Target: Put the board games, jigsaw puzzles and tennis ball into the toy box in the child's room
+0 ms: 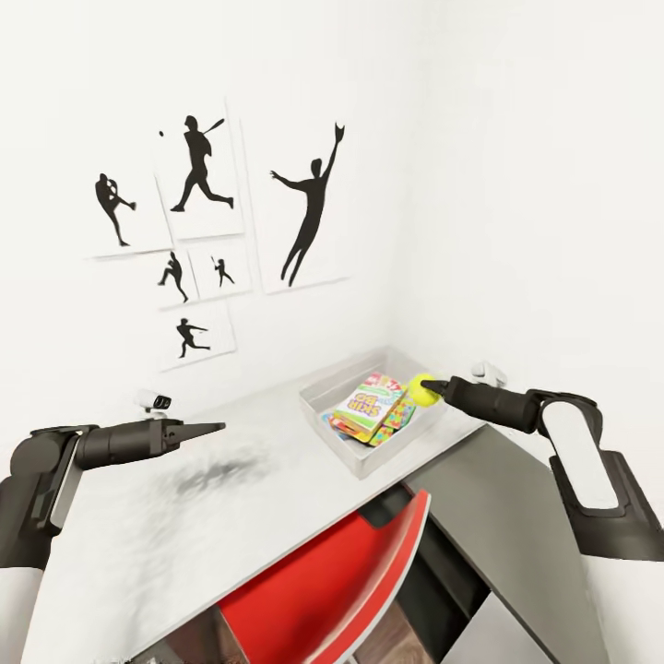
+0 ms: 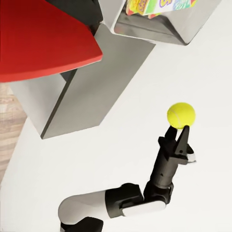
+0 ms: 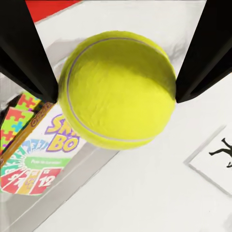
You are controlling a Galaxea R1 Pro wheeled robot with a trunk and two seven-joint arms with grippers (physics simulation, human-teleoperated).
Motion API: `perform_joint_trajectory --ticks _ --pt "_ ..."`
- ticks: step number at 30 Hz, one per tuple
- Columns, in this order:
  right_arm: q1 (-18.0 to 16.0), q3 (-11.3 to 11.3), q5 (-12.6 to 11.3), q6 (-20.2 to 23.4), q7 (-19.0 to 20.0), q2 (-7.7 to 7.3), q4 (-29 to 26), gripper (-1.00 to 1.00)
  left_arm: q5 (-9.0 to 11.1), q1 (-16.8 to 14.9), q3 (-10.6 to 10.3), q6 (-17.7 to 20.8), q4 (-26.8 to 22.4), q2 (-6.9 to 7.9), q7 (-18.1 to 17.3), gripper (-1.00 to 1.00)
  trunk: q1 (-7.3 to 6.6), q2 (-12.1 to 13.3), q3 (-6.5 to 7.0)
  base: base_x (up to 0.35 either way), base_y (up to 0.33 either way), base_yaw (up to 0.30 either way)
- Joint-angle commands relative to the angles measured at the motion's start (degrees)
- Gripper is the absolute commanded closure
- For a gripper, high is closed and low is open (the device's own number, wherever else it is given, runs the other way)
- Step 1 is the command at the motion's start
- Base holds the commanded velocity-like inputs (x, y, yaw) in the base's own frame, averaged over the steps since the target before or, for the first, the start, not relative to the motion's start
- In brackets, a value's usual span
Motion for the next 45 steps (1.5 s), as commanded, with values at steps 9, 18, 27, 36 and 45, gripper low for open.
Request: perform_joint_trajectory --ticks 9,18,27,36,45 --pt "-3.19 4.42 -0.45 0.23 -7.93 3.44 0.76 1.00 -0.04 -0.05 -0.13 0.66 0.00 -0.07 -0.24 -1.00 0.04 -0.13 -0.49 0.026 0.000 0.234" --pt "-7.49 11.04 -0.32 0.23 -19.92 7.52 9.06 1.00 -0.04 -0.04 -0.11 0.57 0.00 -0.08 -0.24 -1.00 0.04 -0.13 -1.11 0.001 0.000 0.200" --pt "-7.59 11.25 -0.24 0.23 -20.35 7.26 15.20 1.00 -0.04 -0.05 -0.11 0.57 0.00 -0.08 -0.24 -1.00 0.04 -0.13 -1.74 0.000 0.000 0.172" --pt "-7.62 10.41 -0.20 0.23 -20.21 6.17 15.83 1.00 -0.04 -0.06 -0.06 0.57 0.00 -0.08 -0.24 -1.00 0.04 -0.13 -1.87 0.000 -0.008 -0.031" --pt "-7.51 10.30 -0.07 0.23 -20.29 6.13 15.79 1.00 -0.04 -0.06 -0.03 0.57 0.00 -0.06 -0.24 -1.00 0.04 -0.13 -2.05 0.000 -0.082 -0.166"
